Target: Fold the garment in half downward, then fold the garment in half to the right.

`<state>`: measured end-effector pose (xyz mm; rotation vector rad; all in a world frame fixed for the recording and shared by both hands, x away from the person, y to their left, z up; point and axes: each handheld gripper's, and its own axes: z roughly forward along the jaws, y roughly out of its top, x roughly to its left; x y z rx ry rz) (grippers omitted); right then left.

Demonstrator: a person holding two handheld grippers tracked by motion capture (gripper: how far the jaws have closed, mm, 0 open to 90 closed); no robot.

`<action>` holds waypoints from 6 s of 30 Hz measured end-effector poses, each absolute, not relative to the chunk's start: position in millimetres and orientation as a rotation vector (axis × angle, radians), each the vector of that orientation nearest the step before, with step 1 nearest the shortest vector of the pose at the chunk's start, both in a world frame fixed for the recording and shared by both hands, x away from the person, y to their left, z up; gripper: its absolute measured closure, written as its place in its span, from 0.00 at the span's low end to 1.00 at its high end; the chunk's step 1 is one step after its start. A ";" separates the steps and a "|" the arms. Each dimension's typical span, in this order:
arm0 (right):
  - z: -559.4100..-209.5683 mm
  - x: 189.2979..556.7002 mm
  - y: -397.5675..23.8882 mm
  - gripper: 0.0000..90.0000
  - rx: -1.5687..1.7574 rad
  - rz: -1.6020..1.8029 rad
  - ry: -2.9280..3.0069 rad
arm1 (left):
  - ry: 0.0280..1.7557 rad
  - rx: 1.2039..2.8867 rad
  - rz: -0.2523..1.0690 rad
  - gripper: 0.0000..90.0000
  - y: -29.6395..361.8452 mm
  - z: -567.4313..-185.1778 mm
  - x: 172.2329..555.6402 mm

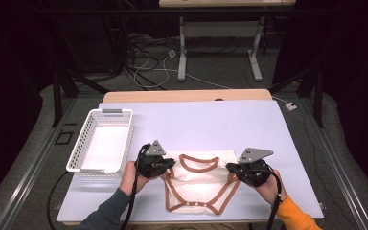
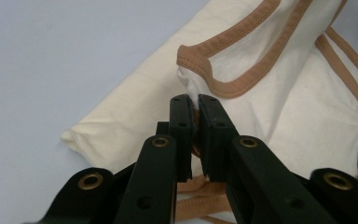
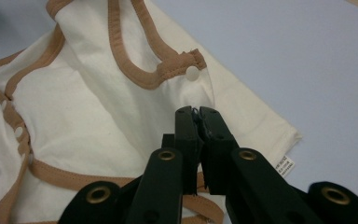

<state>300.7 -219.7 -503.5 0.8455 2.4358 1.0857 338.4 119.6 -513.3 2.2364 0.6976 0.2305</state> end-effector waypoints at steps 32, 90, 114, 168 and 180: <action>-524.6 266.7 -222.4 0.74 0.811 1.050 2.649 | 0.670 2.342 0.117 0.62 133.0 -521.4 307.9; -536.1 272.9 -193.7 0.62 0.716 0.977 2.736 | 0.524 2.410 0.057 0.58 127.5 -537.4 304.2; -537.6 286.7 -202.9 0.11 0.817 1.041 2.622 | 0.665 2.320 0.220 0.18 144.4 -526.2 315.2; -528.0 287.1 -134.4 0.06 0.604 1.107 2.690 | 0.740 2.231 0.275 0.03 124.7 -517.2 361.2; -522.5 284.6 -112.3 0.07 0.530 1.139 2.719 | 0.816 2.202 0.235 0.02 120.3 -523.1 380.2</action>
